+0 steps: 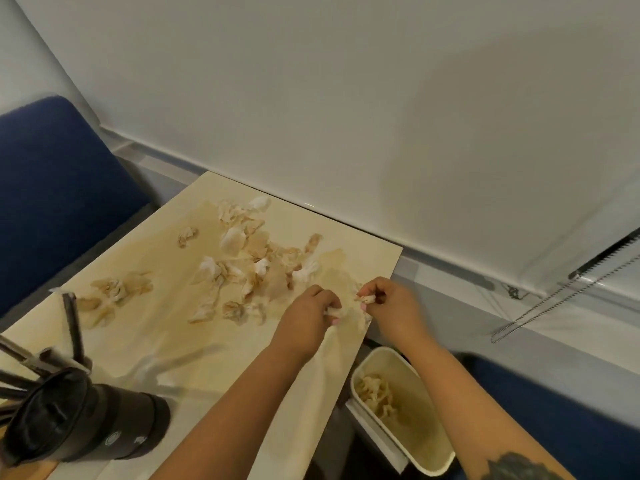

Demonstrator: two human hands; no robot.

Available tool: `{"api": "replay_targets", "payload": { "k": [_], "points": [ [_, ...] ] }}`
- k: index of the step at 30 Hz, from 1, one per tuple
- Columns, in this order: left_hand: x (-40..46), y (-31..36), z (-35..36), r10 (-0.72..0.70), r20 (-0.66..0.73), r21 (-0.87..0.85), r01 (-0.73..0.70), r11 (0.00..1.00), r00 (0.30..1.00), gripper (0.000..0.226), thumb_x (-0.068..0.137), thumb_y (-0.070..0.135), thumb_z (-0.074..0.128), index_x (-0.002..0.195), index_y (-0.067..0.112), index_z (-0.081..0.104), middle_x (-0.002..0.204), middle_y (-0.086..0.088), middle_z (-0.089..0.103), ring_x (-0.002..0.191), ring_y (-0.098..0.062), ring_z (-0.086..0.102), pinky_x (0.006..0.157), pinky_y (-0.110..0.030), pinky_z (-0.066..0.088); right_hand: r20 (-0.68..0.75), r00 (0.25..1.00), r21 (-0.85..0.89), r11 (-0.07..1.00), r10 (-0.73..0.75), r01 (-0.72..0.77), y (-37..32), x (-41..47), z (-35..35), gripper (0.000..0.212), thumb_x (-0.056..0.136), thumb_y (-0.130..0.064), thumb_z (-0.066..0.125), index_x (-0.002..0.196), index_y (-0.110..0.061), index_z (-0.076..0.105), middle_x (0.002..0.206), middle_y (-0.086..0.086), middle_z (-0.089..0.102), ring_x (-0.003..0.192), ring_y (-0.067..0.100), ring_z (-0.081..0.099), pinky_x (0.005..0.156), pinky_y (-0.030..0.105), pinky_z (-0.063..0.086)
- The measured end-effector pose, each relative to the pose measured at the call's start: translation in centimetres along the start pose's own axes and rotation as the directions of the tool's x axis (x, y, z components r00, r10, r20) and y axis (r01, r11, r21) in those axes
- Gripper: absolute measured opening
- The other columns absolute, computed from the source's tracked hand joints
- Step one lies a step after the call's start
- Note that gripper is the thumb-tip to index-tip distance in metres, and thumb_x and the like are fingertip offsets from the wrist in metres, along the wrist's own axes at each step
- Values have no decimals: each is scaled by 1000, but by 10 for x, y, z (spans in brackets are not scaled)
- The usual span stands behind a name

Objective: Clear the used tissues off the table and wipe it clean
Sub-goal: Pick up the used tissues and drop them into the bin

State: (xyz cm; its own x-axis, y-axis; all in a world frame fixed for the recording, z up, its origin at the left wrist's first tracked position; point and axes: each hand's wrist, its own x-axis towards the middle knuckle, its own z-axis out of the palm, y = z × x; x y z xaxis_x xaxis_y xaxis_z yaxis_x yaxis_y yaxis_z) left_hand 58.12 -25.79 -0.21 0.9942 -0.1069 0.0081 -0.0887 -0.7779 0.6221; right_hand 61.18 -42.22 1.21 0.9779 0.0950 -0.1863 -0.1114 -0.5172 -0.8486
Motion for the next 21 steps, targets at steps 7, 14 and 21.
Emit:
{"api": "replay_targets", "payload": {
  "k": [7,14,21],
  "points": [
    [7,46,68,117,280,51,-137,989,953,23,78,11,67,100,13,65,104,-5,58,94,-23,57,80,-34,44,-5,989,-179,972,151,-149,64,-41,-49,26,84,1,60,80,-25,59,84,-6,60,81,11,57,76,19,45],
    [5,58,133,57,469,122,-128,984,881,33,83,5,61,113,20,63,119,0,55,103,-18,58,88,-26,46,-4,969,-368,900,248,-232,135,-66,-50,31,81,0,53,86,-29,63,95,-2,62,82,13,57,74,27,49],
    [8,56,154,64,513,84,-124,989,856,37,91,0,47,115,21,65,121,-2,61,108,-16,57,81,-15,38,80,934,-442,852,348,-279,165,-69,-48,48,80,6,53,113,-28,63,113,-1,60,90,14,58,66,22,47]
  ]
}}
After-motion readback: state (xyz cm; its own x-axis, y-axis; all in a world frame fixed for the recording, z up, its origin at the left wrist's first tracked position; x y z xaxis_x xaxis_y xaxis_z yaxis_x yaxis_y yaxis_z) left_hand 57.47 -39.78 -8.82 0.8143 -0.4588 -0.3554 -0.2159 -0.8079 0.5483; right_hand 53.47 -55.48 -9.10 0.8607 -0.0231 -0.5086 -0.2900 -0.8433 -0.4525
